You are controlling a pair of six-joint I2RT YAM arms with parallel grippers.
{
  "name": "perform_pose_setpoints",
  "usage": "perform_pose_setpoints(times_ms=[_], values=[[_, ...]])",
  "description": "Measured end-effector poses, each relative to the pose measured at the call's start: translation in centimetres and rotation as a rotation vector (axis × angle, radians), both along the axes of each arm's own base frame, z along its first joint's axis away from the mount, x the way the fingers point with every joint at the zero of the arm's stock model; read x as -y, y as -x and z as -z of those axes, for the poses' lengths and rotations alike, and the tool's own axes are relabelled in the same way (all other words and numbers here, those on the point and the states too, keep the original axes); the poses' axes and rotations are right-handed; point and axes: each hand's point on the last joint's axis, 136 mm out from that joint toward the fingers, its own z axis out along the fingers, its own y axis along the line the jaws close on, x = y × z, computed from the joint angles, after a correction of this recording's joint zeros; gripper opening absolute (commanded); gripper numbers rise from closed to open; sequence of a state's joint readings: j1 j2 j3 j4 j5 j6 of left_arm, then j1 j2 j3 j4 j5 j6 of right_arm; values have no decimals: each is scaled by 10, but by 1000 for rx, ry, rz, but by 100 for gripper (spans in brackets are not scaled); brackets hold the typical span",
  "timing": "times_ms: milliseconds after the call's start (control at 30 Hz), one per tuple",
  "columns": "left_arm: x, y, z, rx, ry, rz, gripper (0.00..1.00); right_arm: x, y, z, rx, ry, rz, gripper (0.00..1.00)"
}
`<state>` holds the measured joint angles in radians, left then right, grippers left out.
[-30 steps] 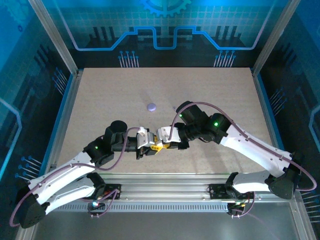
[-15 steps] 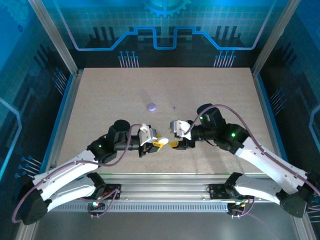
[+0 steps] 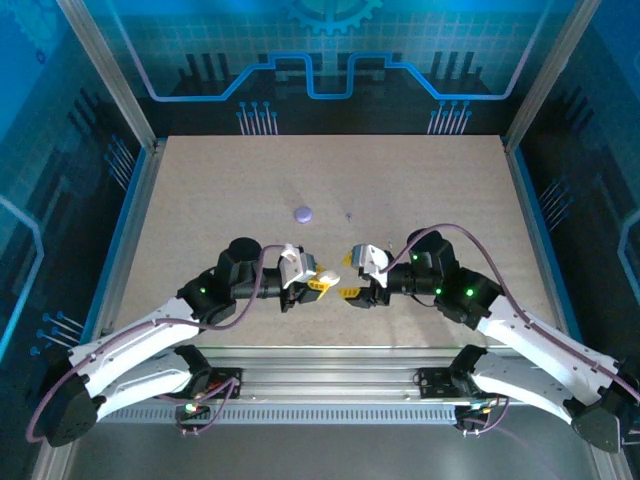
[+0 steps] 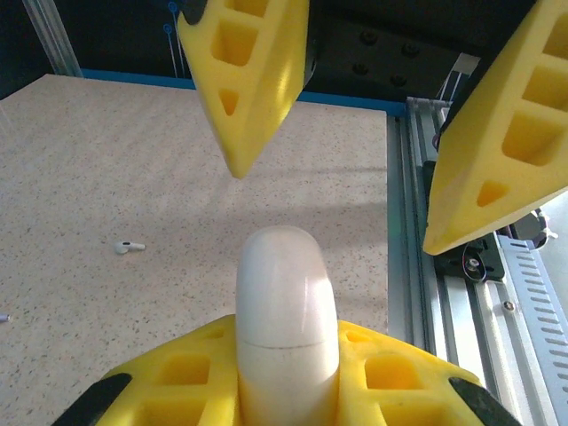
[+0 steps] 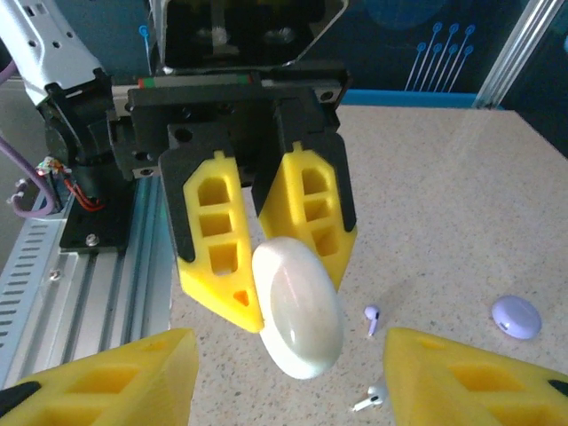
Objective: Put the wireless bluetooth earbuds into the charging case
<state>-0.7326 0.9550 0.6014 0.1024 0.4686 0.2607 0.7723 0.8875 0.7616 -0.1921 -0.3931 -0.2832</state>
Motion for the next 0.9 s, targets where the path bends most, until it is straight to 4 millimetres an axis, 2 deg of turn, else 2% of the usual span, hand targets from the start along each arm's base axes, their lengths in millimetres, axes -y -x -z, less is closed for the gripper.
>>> perform_pose_setpoints(times_ms=[267, 900], values=[[1, 0, -2, 6, 7, 3, 21, -5, -3, -5, 18, -21, 11, 57], [3, 2, -10, 1, 41, 19, 20, -12, -11, 7, 11, 12, 36, 56]])
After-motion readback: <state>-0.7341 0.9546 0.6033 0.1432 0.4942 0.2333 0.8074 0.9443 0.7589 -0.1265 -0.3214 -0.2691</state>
